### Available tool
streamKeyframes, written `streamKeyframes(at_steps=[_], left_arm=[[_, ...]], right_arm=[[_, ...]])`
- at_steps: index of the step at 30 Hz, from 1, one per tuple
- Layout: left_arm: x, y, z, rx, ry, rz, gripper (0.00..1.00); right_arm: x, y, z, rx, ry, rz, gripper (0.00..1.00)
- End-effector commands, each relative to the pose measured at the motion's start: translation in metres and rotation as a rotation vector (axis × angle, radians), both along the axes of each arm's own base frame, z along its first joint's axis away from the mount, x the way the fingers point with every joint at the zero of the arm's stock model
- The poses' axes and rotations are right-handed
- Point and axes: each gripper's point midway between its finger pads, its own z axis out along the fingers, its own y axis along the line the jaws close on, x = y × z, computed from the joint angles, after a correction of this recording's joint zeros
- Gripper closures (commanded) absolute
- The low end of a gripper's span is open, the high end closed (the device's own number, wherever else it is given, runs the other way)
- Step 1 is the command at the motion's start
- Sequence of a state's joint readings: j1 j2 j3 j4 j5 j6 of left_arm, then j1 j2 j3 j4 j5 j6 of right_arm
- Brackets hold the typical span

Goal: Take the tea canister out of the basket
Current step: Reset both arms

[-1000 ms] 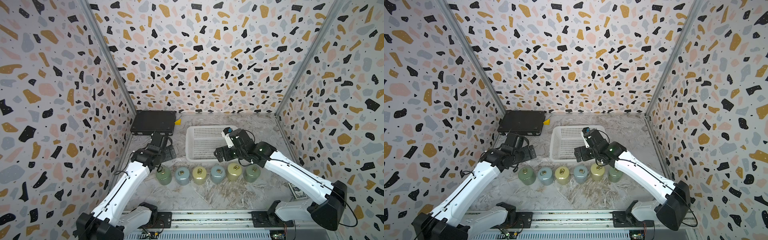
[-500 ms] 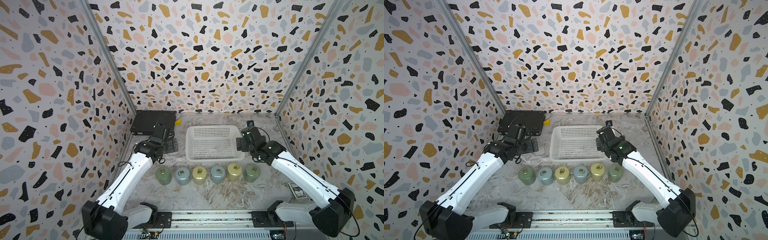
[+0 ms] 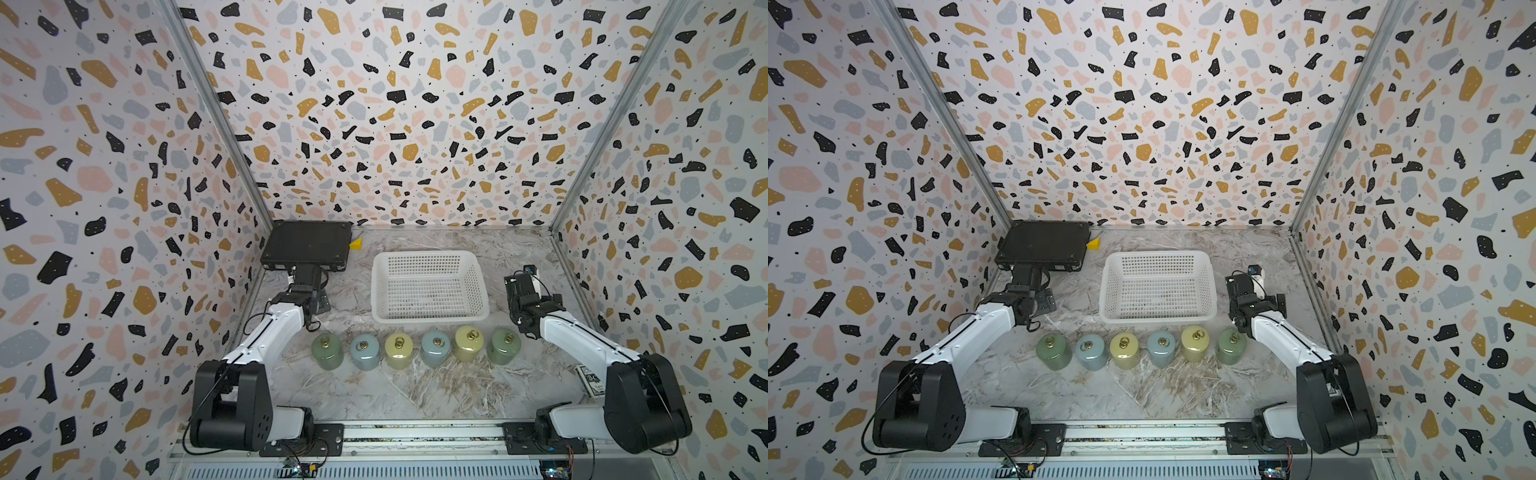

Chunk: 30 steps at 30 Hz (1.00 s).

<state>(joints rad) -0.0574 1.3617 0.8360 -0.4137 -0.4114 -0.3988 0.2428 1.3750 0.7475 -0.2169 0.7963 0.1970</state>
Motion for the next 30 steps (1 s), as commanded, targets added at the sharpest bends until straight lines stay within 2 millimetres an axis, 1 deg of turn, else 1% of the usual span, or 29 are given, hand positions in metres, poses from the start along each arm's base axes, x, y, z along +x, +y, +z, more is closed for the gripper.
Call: streamKeyframes(at_steps=[1, 4, 7, 10, 11, 14, 16, 18, 19, 20, 23, 25, 26, 27, 28, 29, 30], left_arm=[[0.020, 0.010, 0.009, 0.075, -0.134, -0.013, 0.00], [0.031, 0.011, 0.009, 0.116, -0.214, -0.051, 0.01], [0.040, 0.008, 0.003, 0.133, -0.241, -0.087, 0.00], [0.046, 0.006, -0.002, 0.134, -0.274, -0.105, 0.00], [0.048, 0.004, -0.002, 0.129, -0.298, -0.118, 0.00], [0.055, -0.004, 0.003, 0.135, -0.362, -0.181, 0.00], [0.058, -0.004, 0.005, 0.145, -0.402, -0.186, 0.00], [0.058, -0.005, 0.001, 0.144, -0.410, -0.196, 0.00], [0.057, -0.008, 0.001, 0.133, -0.410, -0.213, 0.00], [0.056, -0.011, 0.002, 0.130, -0.426, -0.231, 0.00], [0.052, -0.019, 0.005, 0.118, -0.483, -0.284, 0.00], [0.052, -0.024, 0.005, 0.111, -0.500, -0.314, 0.00], [0.051, -0.026, 0.004, 0.106, -0.501, -0.327, 0.00], [0.050, -0.028, 0.004, 0.102, -0.507, -0.337, 0.00], [0.050, -0.030, 0.004, 0.099, -0.516, -0.349, 0.01], [0.050, -0.033, 0.004, 0.095, -0.522, -0.367, 0.01], [0.048, -0.036, 0.003, 0.091, -0.535, -0.385, 0.01]], right_arm=[[0.021, -0.010, 0.001, -0.014, -0.083, -0.005, 0.01], [0.027, -0.019, -0.011, 0.008, -0.118, -0.016, 0.01], [0.035, -0.022, -0.015, 0.059, -0.187, -0.008, 0.01], [0.046, -0.013, -0.018, 0.132, -0.255, 0.045, 0.01], [0.051, -0.007, -0.020, 0.142, -0.260, 0.087, 0.01], [0.056, -0.001, -0.026, 0.160, -0.284, 0.141, 0.01], [0.056, 0.007, -0.027, 0.184, -0.291, 0.192, 0.01], [0.054, 0.017, -0.023, 0.198, -0.343, 0.270, 0.01], [0.049, 0.021, -0.027, 0.210, -0.345, 0.295, 0.01], [0.047, 0.023, -0.026, 0.216, -0.370, 0.314, 0.01], [0.046, 0.026, -0.026, 0.223, -0.390, 0.334, 0.01], [0.044, 0.027, -0.030, 0.229, -0.394, 0.344, 0.01], [0.041, 0.027, -0.036, 0.232, -0.396, 0.349, 0.01], [0.043, 0.028, -0.030, 0.212, -0.447, 0.368, 0.01], [0.042, 0.028, -0.028, 0.222, -0.448, 0.366, 0.01], [0.042, 0.028, -0.032, 0.233, -0.411, 0.352, 0.01], [0.043, 0.028, -0.034, 0.225, -0.410, 0.357, 0.01]])
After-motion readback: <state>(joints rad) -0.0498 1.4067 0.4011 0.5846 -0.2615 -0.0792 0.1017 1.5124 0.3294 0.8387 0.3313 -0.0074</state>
